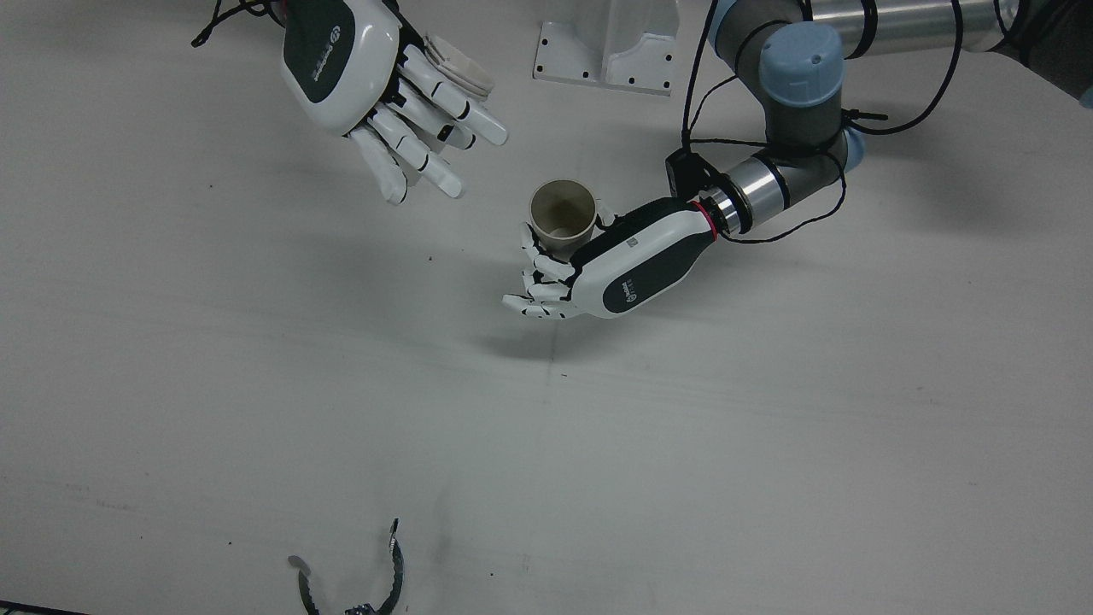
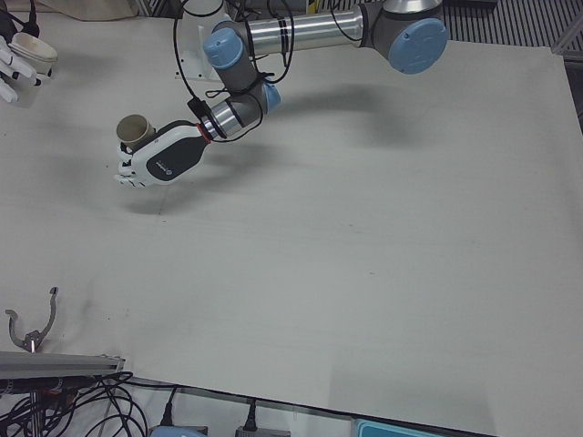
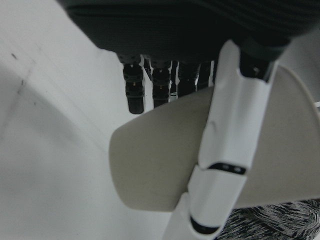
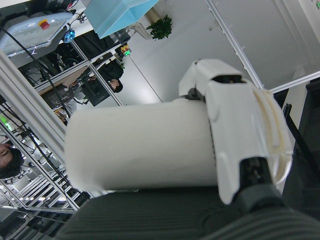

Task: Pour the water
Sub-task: 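Tilt the right hand's cup over the cup held by the left hand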

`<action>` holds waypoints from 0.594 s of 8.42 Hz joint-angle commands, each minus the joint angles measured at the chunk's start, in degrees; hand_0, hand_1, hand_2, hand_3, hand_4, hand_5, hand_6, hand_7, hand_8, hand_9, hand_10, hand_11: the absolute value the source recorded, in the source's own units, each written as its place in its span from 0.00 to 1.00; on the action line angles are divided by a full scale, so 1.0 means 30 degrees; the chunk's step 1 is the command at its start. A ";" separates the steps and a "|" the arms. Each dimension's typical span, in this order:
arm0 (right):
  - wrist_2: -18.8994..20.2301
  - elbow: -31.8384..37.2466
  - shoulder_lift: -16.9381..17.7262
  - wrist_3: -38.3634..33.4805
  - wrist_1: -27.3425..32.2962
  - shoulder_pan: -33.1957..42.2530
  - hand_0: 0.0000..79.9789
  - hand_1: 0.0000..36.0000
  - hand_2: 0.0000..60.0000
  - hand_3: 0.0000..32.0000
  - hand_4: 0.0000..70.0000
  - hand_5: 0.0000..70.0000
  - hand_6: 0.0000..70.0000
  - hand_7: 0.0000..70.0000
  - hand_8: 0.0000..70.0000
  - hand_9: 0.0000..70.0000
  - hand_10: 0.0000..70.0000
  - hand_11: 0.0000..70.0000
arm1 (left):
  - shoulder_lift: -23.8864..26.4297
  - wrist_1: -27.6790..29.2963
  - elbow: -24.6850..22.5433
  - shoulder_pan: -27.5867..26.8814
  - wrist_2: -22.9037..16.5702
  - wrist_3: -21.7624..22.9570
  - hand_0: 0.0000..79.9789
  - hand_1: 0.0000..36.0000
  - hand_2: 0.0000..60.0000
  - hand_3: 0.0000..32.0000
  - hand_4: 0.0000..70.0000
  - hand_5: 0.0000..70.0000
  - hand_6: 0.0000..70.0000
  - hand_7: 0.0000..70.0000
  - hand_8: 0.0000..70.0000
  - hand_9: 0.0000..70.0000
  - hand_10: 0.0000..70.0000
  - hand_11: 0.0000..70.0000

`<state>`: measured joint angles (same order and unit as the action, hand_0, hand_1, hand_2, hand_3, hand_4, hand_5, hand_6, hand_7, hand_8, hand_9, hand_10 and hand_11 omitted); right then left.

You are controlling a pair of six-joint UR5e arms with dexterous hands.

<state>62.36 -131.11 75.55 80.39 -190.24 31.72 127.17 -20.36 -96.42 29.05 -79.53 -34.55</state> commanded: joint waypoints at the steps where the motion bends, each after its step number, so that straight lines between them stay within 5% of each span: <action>1: 0.0660 -0.0535 0.0099 0.3692 -0.2410 -0.0377 0.92 1.00 0.73 0.05 0.01 0.23 0.56 0.63 0.13 0.14 0.00 0.00 | 0.0061 0.0107 -0.0173 -0.0016 -0.0004 0.0003 1.00 1.00 0.33 0.00 1.00 1.00 0.51 0.99 0.23 0.34 0.22 0.36; 3: 0.0543 -0.0476 0.0040 0.4724 -0.2738 -0.0144 0.83 1.00 0.74 0.02 0.03 0.21 0.52 0.61 0.13 0.15 0.00 0.00 | 0.0353 0.0107 -0.0203 -0.0046 -0.0004 -0.0026 1.00 1.00 0.33 0.00 1.00 1.00 0.52 0.99 0.23 0.34 0.22 0.36; 5: 0.0542 -0.0010 0.0011 0.4727 -0.2738 0.0179 0.89 1.00 0.79 0.00 0.10 0.22 0.56 0.61 0.16 0.18 0.00 0.00 | 0.0793 0.0078 -0.0057 -0.1296 0.0025 -0.0143 1.00 1.00 0.33 0.00 1.00 1.00 0.52 0.99 0.23 0.34 0.22 0.36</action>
<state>64.03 -132.37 75.72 93.90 -198.23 31.40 128.38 -20.04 -96.97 28.55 -79.54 -34.70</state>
